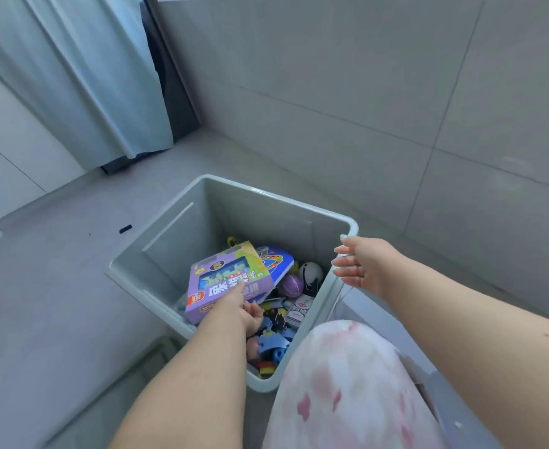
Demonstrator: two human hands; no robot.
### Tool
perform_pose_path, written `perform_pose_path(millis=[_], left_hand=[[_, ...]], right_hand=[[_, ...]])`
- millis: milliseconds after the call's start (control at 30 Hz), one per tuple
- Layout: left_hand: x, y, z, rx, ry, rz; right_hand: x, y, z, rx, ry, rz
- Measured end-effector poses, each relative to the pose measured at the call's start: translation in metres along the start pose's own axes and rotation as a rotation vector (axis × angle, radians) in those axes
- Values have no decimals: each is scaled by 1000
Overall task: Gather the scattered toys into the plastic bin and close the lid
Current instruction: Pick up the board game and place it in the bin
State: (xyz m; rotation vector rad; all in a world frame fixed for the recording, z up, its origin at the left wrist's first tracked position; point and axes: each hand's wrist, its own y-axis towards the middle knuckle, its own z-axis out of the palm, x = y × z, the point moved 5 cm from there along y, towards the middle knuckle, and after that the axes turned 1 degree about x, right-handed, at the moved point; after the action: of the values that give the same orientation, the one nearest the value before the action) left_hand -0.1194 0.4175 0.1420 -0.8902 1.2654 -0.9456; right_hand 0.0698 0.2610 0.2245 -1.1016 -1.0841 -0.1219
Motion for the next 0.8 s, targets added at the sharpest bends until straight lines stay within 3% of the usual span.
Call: perform_pose_path(millis=[133, 467, 633, 733, 800], left_hand=[[3, 9, 9, 30, 258, 3], [-8, -9, 19, 170, 430, 149], [-1, -37, 58, 373, 530, 200], [14, -50, 83, 437, 730, 307], [32, -54, 94, 457, 994, 354]], right_hand=[[0, 3, -3, -9, -3, 2], [-8, -4, -3, -1, 29, 26], [-6, -7, -6, -6, 33, 22], [-5, -6, -11, -9, 41, 16], [-6, -5, -15, -18, 42, 13]])
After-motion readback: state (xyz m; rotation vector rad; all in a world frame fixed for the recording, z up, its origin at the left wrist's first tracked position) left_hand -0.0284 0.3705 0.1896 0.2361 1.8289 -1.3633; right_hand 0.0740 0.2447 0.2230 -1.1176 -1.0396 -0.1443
